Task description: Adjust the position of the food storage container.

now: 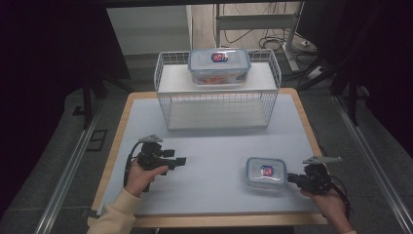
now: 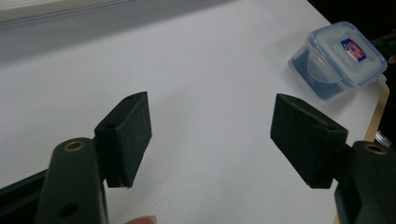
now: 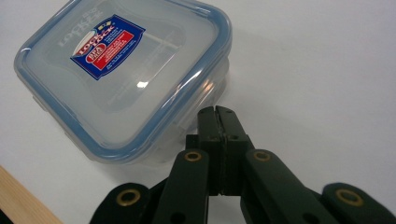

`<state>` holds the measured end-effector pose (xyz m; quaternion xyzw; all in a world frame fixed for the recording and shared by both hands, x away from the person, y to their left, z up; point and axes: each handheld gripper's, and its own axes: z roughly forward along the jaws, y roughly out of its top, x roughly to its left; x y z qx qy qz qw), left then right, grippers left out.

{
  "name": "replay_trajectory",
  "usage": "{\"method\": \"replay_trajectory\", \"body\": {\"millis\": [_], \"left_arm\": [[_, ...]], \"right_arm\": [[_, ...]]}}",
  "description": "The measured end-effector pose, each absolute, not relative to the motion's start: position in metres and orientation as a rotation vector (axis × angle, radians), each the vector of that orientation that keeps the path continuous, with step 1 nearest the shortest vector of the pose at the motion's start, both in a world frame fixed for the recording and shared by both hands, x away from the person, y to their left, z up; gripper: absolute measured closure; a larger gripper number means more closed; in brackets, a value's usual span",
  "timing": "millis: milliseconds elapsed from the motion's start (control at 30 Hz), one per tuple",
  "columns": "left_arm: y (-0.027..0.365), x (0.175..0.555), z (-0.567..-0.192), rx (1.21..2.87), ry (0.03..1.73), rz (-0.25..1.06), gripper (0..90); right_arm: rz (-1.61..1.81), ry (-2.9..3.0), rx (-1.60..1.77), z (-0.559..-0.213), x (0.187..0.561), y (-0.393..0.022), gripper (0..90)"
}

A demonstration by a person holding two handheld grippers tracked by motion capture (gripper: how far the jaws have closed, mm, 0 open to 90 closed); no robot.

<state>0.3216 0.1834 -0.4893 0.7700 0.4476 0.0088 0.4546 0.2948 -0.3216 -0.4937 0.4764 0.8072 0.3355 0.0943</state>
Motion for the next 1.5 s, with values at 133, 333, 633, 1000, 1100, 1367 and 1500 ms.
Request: {"method": "replay_trajectory", "body": {"millis": [133,333,633,1000,1100,1367,1500], "left_arm": [[0.186,0.322,-0.489,1.9,1.108,0.023,29.1],[0.188,0.323,-0.49,1.899,1.113,0.025,29.1],[0.191,0.323,-0.49,1.884,1.129,0.026,29.1],[0.195,0.324,-0.491,1.876,1.15,0.036,29.1],[0.195,0.325,-0.492,1.879,1.151,0.036,29.1],[0.192,0.324,-0.492,1.889,1.147,0.037,29.1],[0.193,0.323,-0.491,1.886,1.148,0.042,29.0]], "right_arm": [[1.004,2.408,1.399,-0.495,0.301,-0.309,89.9],[1.02,2.431,1.371,-0.495,0.311,-0.289,90.0],[1.02,2.488,1.311,-0.499,0.318,-0.251,90.0],[1.051,2.581,1.198,-0.501,0.323,-0.2,89.9],[1.055,2.583,1.18,-0.501,0.324,-0.192,89.9],[1.075,2.587,1.147,-0.502,0.326,-0.187,89.9],[1.12,2.545,1.174,-0.495,0.325,-0.203,90.0]]}}
